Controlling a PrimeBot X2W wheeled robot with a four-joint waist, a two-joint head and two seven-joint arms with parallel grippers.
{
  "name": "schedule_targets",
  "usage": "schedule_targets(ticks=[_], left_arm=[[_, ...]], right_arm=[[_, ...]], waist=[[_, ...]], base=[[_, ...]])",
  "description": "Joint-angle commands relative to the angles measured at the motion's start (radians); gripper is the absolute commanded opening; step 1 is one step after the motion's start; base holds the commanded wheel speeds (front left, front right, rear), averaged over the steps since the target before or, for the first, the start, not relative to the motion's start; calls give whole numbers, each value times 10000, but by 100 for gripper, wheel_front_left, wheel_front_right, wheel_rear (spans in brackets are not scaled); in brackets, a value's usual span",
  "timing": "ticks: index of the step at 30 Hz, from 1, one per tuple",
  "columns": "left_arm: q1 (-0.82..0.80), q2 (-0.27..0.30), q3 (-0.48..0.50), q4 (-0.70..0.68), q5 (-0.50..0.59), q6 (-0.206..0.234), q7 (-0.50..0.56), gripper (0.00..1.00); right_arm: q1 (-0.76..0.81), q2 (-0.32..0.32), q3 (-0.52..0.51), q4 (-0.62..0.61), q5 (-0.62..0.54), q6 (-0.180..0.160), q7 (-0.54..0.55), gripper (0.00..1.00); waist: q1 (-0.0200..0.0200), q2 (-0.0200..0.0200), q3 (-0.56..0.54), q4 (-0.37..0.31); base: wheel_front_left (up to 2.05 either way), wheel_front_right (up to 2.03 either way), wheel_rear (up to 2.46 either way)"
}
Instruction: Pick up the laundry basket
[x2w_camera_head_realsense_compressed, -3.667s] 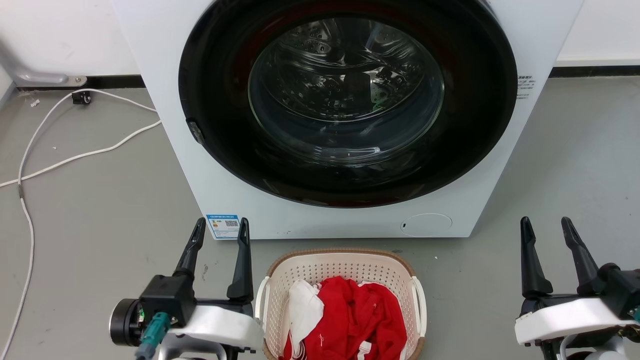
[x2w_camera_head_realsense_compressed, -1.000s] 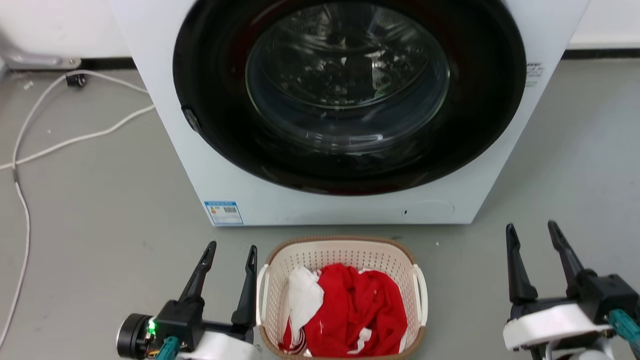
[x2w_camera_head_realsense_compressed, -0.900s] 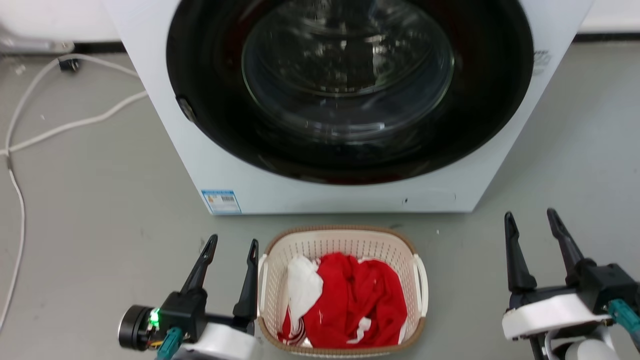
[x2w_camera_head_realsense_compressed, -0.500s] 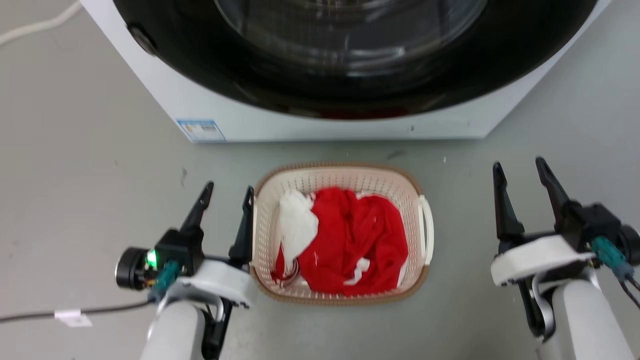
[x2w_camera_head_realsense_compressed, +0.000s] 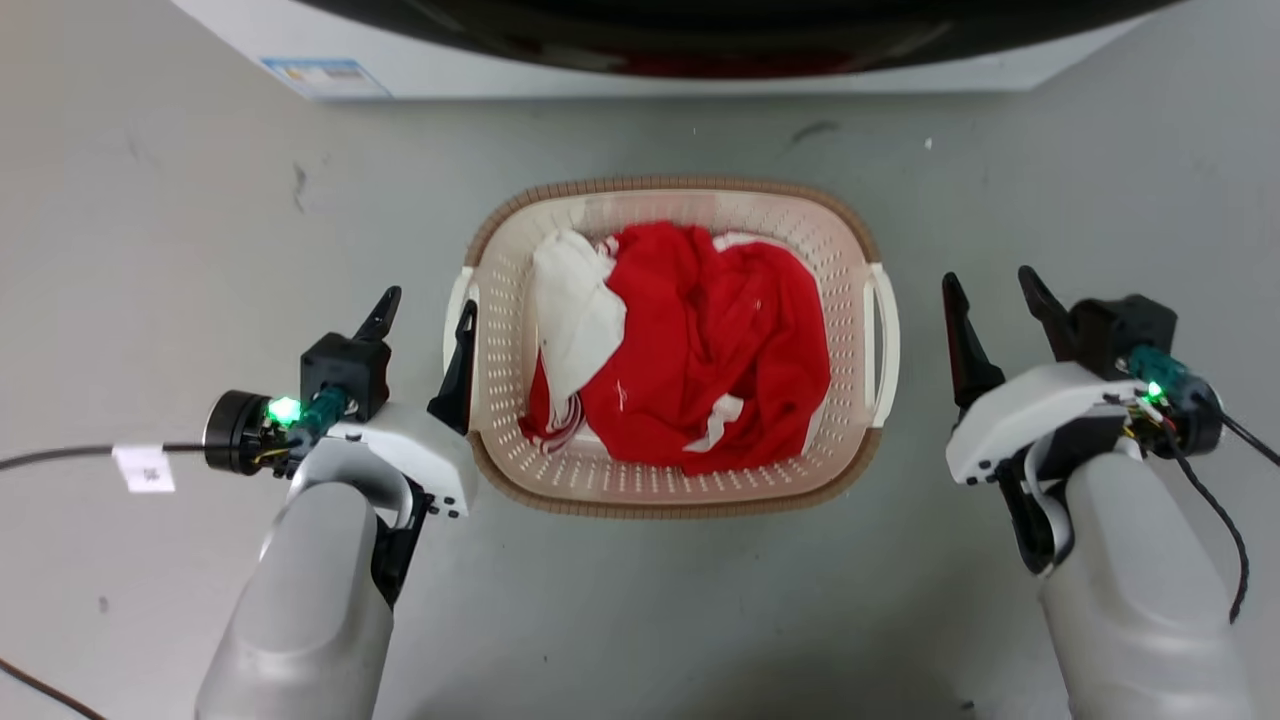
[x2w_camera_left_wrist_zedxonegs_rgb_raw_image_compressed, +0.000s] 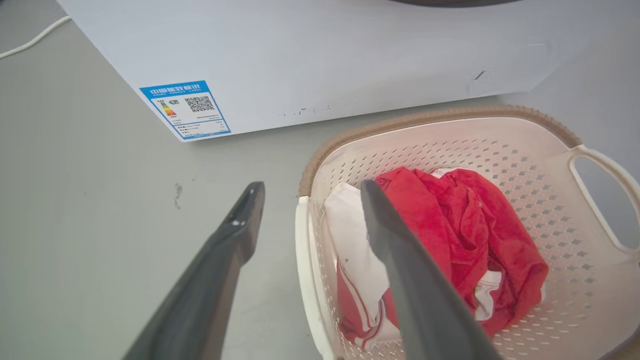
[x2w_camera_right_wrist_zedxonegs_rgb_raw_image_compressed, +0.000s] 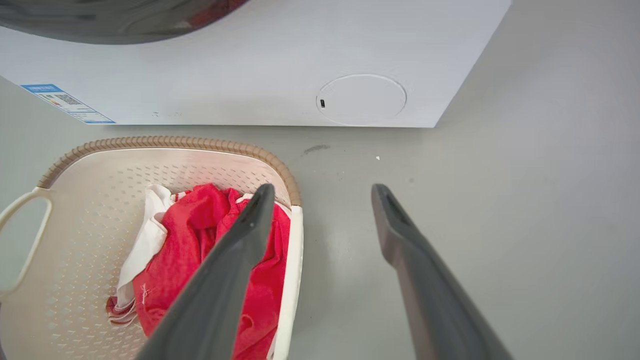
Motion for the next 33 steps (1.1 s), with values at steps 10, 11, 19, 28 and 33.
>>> schedule_targets(ticks=[10,11,19,28,33], left_arm=[[-1591,318,-268,2490,-21,-37,-27,100],[-1724,309,-325,2722,-51,-39,-27,100],[-2898,338,-1152,4231,-189,-44,-26,100],[-3928,316,-2517,5464,-725,-46,306,100],[-4260,342,-3240,5656,-1432,-47,772,100]], right_arm=[[-1677,0,774,2522,277,-3,254,100],[-1805,3,839,2727,249,-3,288,100],[-2749,8,1718,3960,916,-3,1016,100],[-3755,2,2635,4868,1320,-3,2206,100],[-4175,3,2826,5264,1463,-3,2607,100]], waist=[[-2,0,1098,-98],[-2,0,1159,-94],[-2,0,1643,0],[-2,0,2061,34],[-2,0,2219,30]], base=[[0,0,0],[0,0,0],[0,0,0],[0,0,0],[0,0,0]])
